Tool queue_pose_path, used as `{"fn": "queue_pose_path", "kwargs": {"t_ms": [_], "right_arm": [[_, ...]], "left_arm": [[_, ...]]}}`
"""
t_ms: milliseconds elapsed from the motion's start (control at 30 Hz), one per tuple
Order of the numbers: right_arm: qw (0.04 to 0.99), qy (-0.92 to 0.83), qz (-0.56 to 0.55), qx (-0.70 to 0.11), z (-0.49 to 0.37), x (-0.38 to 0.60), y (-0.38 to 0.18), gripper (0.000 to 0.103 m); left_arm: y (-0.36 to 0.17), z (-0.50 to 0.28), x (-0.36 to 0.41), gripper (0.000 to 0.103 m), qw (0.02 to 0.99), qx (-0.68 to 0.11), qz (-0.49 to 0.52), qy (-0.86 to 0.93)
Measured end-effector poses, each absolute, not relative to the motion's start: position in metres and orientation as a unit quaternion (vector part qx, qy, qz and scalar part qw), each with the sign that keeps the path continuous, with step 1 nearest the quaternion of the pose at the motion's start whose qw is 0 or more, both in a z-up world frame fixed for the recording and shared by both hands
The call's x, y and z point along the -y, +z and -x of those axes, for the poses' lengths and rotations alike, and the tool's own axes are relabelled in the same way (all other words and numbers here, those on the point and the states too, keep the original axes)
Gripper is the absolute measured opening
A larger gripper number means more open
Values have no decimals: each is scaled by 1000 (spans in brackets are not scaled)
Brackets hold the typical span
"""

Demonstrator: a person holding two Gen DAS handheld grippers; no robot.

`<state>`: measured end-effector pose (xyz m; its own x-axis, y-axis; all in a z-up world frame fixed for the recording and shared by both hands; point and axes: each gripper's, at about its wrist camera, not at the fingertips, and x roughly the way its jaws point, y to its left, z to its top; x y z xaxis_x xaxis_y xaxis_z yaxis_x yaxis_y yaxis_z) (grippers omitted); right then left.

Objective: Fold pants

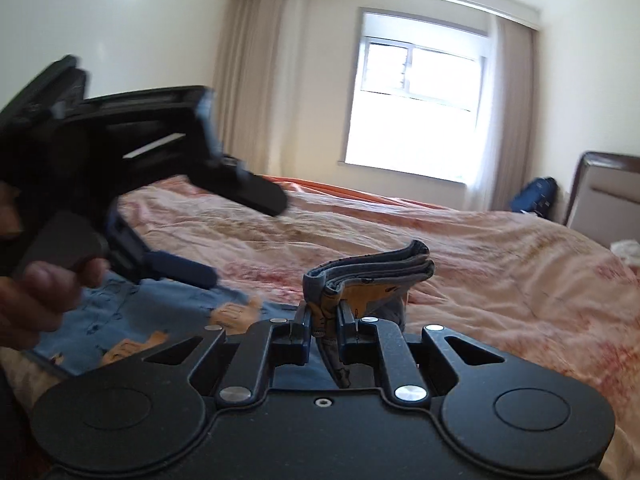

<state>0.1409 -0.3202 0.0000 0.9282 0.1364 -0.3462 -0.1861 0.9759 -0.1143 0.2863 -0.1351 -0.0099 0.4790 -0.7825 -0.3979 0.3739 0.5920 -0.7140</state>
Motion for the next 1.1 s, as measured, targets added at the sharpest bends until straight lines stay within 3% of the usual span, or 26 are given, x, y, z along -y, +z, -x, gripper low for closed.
{"fn": "queue_pose_path", "kwargs": {"t_ms": [167,233,533,633,733,800,867,967,1100], "right_arm": [[964,139,66,-216,-137,285,-21,13],[961,139,56,-234,-138,281,-31,13],[964,124,-25,-236,-136,294,-38,13],[963,124,-18,-240,-132,291,-37,13],[961,122,-8,-246,-133,288,-40,13],[961,121,-3,-249,-135,287,-42,13],[961,120,-1,-248,-135,287,-41,14],[962,116,0,-248,-132,288,-41,15],[962,114,-2,-246,-130,288,-41,16]], "left_arm": [[-49,-281,125,102,803,-408,298,-316],[-57,-278,121,95,809,-410,294,-302],[-56,-272,118,84,822,-416,277,-273],[-54,-275,120,75,822,-426,279,-255],[-52,-281,126,51,821,-436,273,-248],[-51,-282,130,29,826,-441,259,-239],[-51,-281,131,19,828,-439,258,-234],[-50,-278,130,11,829,-433,267,-232],[-43,-267,130,10,843,-415,257,-227]]}}
